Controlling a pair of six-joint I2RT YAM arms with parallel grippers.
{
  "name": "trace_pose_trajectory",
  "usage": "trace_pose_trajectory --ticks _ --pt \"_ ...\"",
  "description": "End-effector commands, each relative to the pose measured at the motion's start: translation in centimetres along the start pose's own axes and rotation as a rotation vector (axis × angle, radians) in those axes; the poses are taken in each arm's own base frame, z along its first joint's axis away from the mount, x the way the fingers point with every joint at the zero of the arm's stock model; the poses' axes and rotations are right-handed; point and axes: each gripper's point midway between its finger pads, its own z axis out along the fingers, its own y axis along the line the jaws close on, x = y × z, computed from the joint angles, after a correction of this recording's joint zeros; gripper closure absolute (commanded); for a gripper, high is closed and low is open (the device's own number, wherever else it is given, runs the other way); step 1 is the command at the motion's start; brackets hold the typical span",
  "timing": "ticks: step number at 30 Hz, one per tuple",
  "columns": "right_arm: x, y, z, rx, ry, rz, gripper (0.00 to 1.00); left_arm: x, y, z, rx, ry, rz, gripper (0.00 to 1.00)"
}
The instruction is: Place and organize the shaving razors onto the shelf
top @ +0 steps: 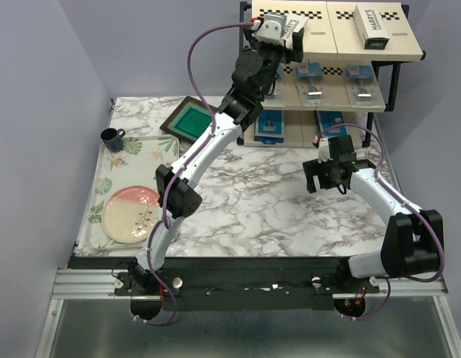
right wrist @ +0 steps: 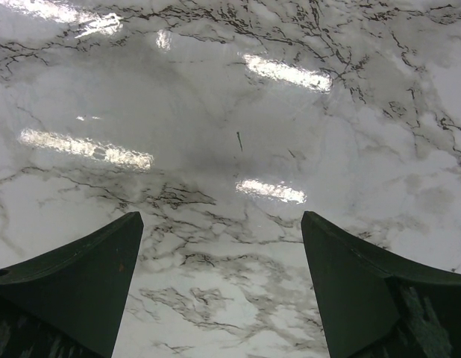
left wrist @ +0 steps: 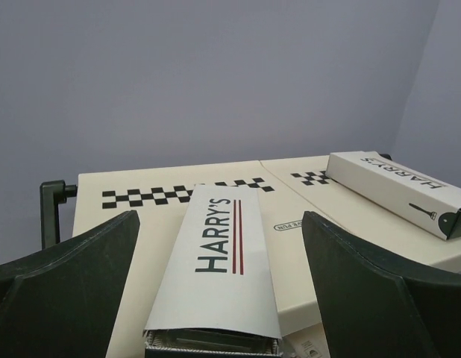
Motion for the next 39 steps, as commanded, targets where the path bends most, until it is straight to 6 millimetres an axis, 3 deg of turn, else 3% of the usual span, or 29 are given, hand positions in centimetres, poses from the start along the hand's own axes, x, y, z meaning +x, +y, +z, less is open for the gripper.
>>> trace_pose_trajectory --ticks 1,3,4,5,7,8,11,12,13,14,15,16,17,18,19,21,23,26,39 --pt "-0.6 0.0 0.1 -0.009 -0.011 0.023 0.05 -7.0 -1.2 -0.2 0.083 -0.167 -0.010 0.01" --pt "-0.7 -0.1 0.0 -0.007 -0.011 0.022 0.05 -11.3 -1.3 -1.0 0.114 -0.232 0.000 0.01" --pt "-0.8 -0.1 -0.1 -0.007 -0.012 0.019 0.05 -11.9 -1.6 -1.3 0.146 -0.245 0.012 0.01" --pt "-0.9 -0.3 -0.1 0.000 -0.016 0.016 0.05 -15.5 -1.2 -2.4 0.161 -0.295 0.019 0.01" --pt "-1.0 -0.4 -0.3 0.002 -0.019 0.013 0.05 -16.6 -0.5 -2.9 0.197 -0.297 0.049 0.01" --pt "-1.1 -0.5 -0.3 0.004 -0.020 0.012 0.05 -19.1 -0.3 -3.9 0.225 -0.324 0.056 0.01" --pt "-1.1 -0.3 -0.3 -0.008 -0.014 0.020 0.05 -19.7 1.6 -4.8 0.237 -0.267 0.116 0.01" --pt "-1.4 -0.3 -0.4 -0.012 -0.018 0.023 0.05 -19.4 2.5 -5.0 0.214 -0.241 0.122 0.01" --pt "-1.6 -0.1 -0.3 -0.019 -0.017 0.022 0.05 -16.3 3.3 -4.9 0.203 -0.152 0.129 0.02" --pt "-1.7 0.0 -0.3 -0.029 -0.017 0.023 0.05 -16.9 4.9 -5.5 0.190 -0.137 0.122 0.07" --pt "-2.4 -0.1 -0.5 -0.030 -0.033 0.023 0.05 -16.1 5.1 -5.9 0.212 -0.103 0.117 0.20" --pt "-2.6 0.0 -0.4 -0.032 -0.033 0.022 0.05 -13.0 5.6 -6.4 0.225 -0.022 0.112 0.31" --pt "-2.9 -0.1 -0.4 -0.028 -0.039 0.022 0.05 -13.5 6.0 -7.3 0.243 -0.018 0.111 0.47" --pt "-3.3 -0.2 -0.4 -0.027 -0.046 0.021 0.05 -12.6 5.9 -7.9 0.299 0.007 0.121 0.95" --pt "-3.7 -0.3 -0.6 -0.023 -0.057 0.020 0.05 -10.1 6.1 -8.5 0.313 0.073 0.127 1.00" --pt "-4.0 -0.2 -0.5 -0.028 -0.063 0.022 0.05 -8.9 5.4 -9.8 0.387 0.113 0.164 1.00" --pt "-3.9 -0.2 -0.5 -0.033 -0.064 0.024 0.05 -6.4 3.8 -11.4 0.513 0.184 0.157 1.00" --pt "-3.4 0.1 -0.4 -0.043 -0.061 0.027 0.05 -4.3 2.4 -12.4 0.609 0.238 0.114 1.00" --pt "0.0 0.8 -0.3 -0.055 -0.033 0.040 0.05 -1.3 0.7 -8.8 0.544 0.213 0.003 1.00"
